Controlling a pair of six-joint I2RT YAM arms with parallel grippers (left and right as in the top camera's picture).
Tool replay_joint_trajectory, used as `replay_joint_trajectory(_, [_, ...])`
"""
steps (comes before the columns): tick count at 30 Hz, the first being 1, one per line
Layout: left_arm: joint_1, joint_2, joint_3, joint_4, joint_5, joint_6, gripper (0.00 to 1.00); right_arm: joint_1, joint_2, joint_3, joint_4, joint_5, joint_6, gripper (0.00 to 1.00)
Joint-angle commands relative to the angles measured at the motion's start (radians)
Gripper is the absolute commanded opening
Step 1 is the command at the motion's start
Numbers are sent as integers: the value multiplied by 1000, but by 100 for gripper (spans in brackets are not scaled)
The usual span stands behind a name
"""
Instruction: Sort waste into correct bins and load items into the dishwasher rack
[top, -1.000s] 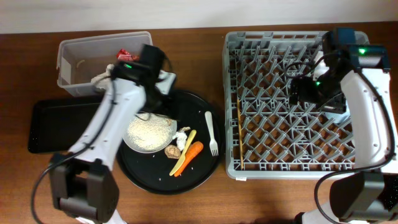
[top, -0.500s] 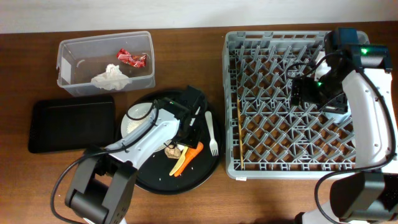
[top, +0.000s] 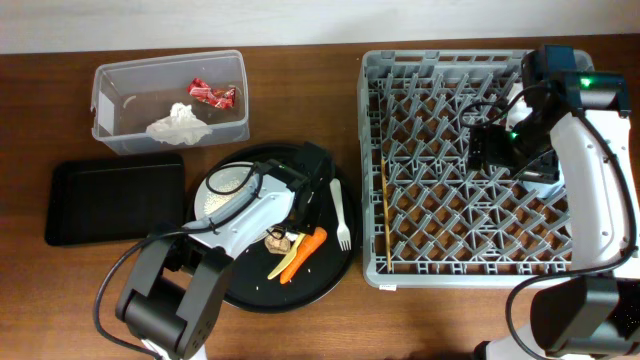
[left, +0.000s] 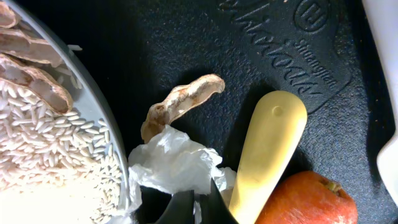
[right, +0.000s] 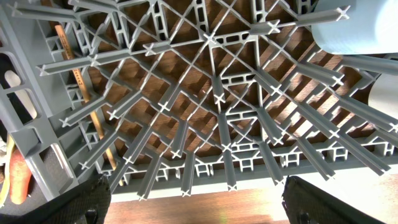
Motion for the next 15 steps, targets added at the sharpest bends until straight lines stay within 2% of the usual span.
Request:
replay_joint_trajectory(1, [-6, -14, 18, -29, -11, -5, 1, -2, -21, 16, -4, -2, -2, 92])
replay_joint_trajectory(6, [16, -194, 106, -61, -13, -3, 1, -2, -21, 16, -3, -2, -2, 92])
replay_joint_trajectory(8, [81, -213, 153, -58, -93, 0, 0, -2, -21, 16, -3, -2, -2, 92])
replay_joint_trajectory(10, [189, -213, 195, 2, -102, 55, 1, -2, -21, 16, -3, -2, -2, 92])
replay_joint_trajectory(12, [345, -213, 208, 182, -101, 68, 0, -2, -21, 16, -3, -2, -2, 92])
replay_joint_trajectory(15, [485, -186, 208, 419, -97, 68, 0, -2, -21, 16, -3, -2, -2, 92])
